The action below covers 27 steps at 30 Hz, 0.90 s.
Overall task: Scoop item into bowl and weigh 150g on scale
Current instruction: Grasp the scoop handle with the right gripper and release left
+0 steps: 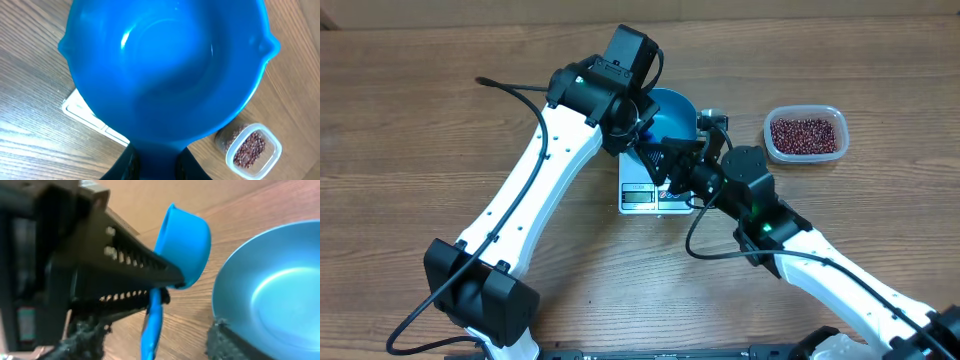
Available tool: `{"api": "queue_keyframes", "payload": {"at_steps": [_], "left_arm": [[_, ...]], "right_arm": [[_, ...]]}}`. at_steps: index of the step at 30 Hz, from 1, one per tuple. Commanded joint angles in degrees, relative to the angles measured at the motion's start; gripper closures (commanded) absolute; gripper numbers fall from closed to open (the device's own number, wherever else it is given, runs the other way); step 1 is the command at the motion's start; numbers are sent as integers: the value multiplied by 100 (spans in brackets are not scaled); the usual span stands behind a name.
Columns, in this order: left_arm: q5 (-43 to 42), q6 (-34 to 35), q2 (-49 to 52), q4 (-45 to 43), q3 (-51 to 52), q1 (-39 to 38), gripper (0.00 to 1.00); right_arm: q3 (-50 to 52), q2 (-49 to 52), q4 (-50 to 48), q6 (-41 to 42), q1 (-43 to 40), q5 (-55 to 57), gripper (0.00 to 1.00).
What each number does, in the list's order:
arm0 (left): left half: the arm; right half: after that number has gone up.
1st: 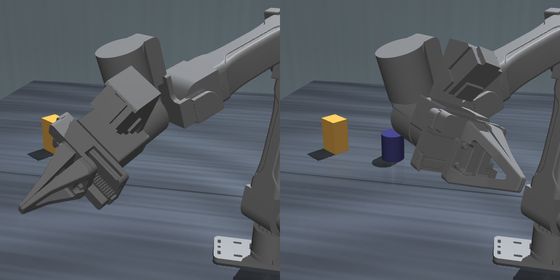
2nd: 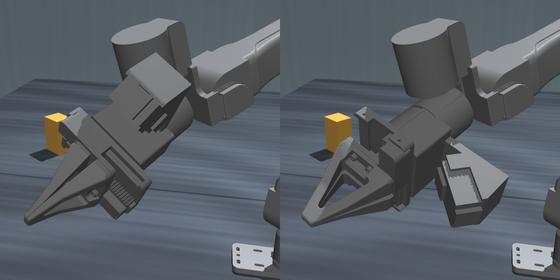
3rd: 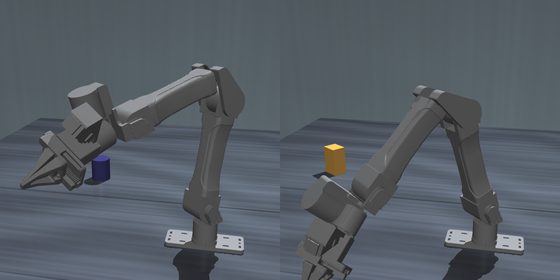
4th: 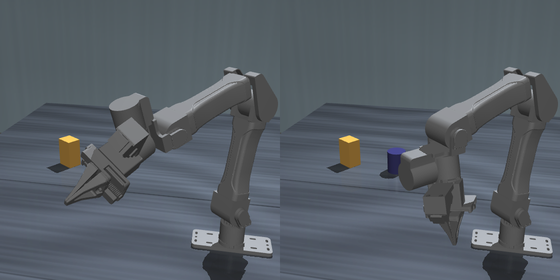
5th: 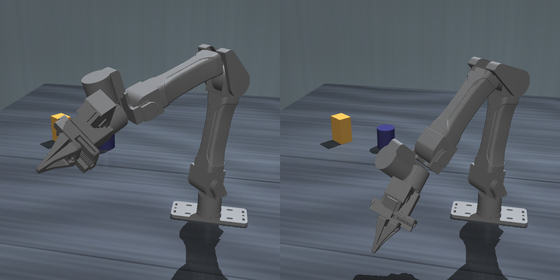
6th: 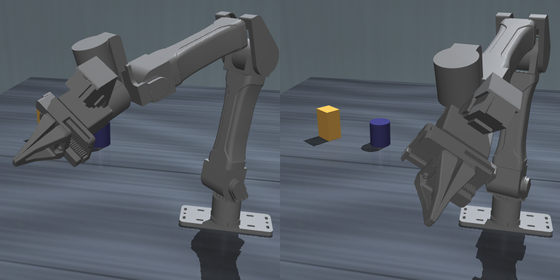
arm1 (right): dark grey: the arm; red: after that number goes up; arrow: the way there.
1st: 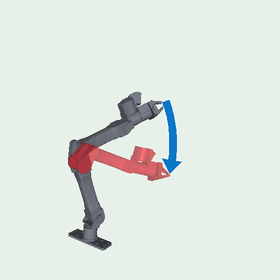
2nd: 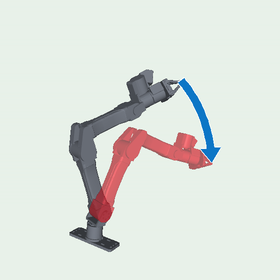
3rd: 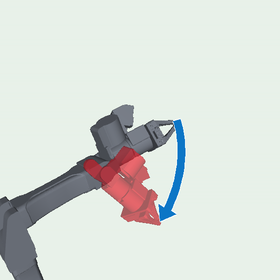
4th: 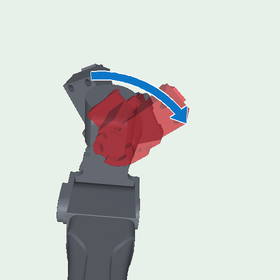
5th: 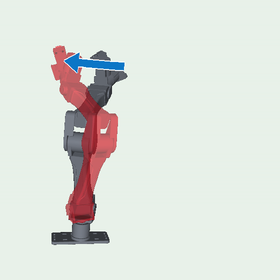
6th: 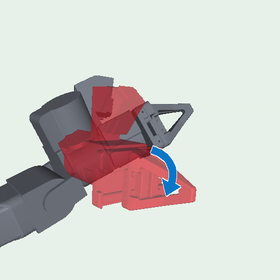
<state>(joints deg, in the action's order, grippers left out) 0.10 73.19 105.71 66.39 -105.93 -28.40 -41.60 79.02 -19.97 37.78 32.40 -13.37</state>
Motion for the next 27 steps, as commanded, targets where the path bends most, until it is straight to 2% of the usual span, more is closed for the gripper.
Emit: {"api": "queue_keyframes", "payload": {"at_steps": [1, 3, 9, 16, 19, 23, 24, 27], "left_arm": [[-118, 166, -170, 66, -140, -48, 96], [-120, 223, -170, 76, -140, -48, 96], [-168, 380, -170, 85, -140, -50, 96], [-164, 527, -170, 79, -140, -50, 96], [-164, 527, -170, 74, -140, -50, 96], [-162, 527, -170, 79, -140, -50, 96], [-162, 527, -170, 79, -140, -50, 96], [-155, 525, -170, 79, -140, -50, 96]], "right_arm": [[-317, 160, -57, 125, 33, 192, 44], [-343, 225, -59, 160, 33, 197, 46], [-350, 256, -201, 428, 33, 173, 66], [-350, 254, -203, 573, 33, -127, 69], [-350, 254, -203, 573, 33, -127, 74], [-350, 254, -188, 647, 33, -133, 88], [-350, 254, -175, 723, 33, -151, 94], [-350, 254, -107, 723, 33, -264, 96]]}}
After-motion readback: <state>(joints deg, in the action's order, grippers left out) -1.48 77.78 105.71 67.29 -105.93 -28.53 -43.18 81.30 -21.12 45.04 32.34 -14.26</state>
